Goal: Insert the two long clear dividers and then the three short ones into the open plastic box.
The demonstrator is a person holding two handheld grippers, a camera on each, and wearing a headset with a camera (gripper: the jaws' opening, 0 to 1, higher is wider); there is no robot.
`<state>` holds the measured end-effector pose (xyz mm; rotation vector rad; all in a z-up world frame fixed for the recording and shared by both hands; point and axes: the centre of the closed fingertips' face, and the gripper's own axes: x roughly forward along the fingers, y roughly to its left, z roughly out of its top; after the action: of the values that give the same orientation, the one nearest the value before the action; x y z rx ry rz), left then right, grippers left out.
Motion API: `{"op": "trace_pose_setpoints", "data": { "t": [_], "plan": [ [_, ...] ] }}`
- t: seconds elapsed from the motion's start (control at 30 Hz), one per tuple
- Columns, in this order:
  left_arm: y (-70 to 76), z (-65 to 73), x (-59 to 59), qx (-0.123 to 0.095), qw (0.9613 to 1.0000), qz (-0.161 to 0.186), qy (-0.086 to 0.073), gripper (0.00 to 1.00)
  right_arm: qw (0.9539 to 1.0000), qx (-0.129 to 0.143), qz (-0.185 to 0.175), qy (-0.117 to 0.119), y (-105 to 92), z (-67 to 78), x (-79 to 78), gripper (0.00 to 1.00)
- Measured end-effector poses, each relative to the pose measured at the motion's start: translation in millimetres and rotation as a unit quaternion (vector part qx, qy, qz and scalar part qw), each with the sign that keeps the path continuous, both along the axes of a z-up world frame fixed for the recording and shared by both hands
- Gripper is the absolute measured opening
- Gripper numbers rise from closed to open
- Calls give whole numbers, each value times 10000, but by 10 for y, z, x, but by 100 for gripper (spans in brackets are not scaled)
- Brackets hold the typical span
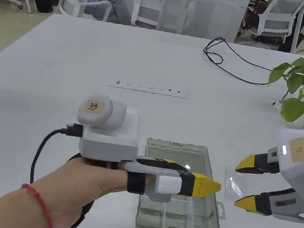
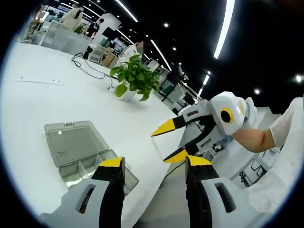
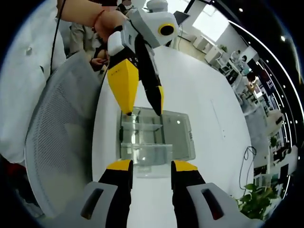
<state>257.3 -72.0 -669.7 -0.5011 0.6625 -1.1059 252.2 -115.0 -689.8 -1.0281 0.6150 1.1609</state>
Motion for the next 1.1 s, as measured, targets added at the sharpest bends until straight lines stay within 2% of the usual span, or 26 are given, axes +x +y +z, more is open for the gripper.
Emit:
{"op": "trace_pose_setpoints", "data": {
  "t": [0.03, 0.1, 0.17, 0.2, 0.23, 0.3, 0.43, 0.57, 0.8, 1.0, 1.1],
  "plan": [
    [-13, 6, 1, -39, 10000, 21, 41, 48, 10000, 0, 9, -11, 13, 9, -9, 33],
    [-38, -2, 2, -108, 9996, 86, 261, 42, 10000, 40, 25, -14, 52, 37, -28, 33],
    [-79, 9, -9, -191, 9993, 67, 307, 40, 10000, 87, 35, -24, 91, 68, -42, 33],
    [-102, -11, -30, -170, 9990, 52, 411, 39, 9999, 108, 32, -30, 112, 84, -46, 33],
    [-117, -12, -38, -180, 9990, 43, 412, 37, 9999, 119, 35, -33, 125, 93, -52, 33],
    [-152, -28, -59, -224, 9981, 49, 573, 34, 9998, 164, 37, -44, 162, 121, -64, 33],
    [-214, -18, -91, -392, 9961, 45, 786, 25, 9998, 206, 76, -29, 220, 148, -105, 33],
    [-252, -30, -135, -384, 9958, -35, 829, 19, 9996, 245, 97, -35, 252, 176, -119, 33],
    [-251, -22, -139, -466, 9946, -35, 925, 7, 9996, 270, 120, -35, 281, 196, -135, 33],
    [-260, -17, -159, -495, 9944, -87, 932, 0, 9996, 249, 135, -30, 288, 189, -143, 33],
    [-260, -28, -167, -475, 9945, -103, 928, 0, 9996, 226, 148, -29, 289, 178, -147, 33]
  ]
}}
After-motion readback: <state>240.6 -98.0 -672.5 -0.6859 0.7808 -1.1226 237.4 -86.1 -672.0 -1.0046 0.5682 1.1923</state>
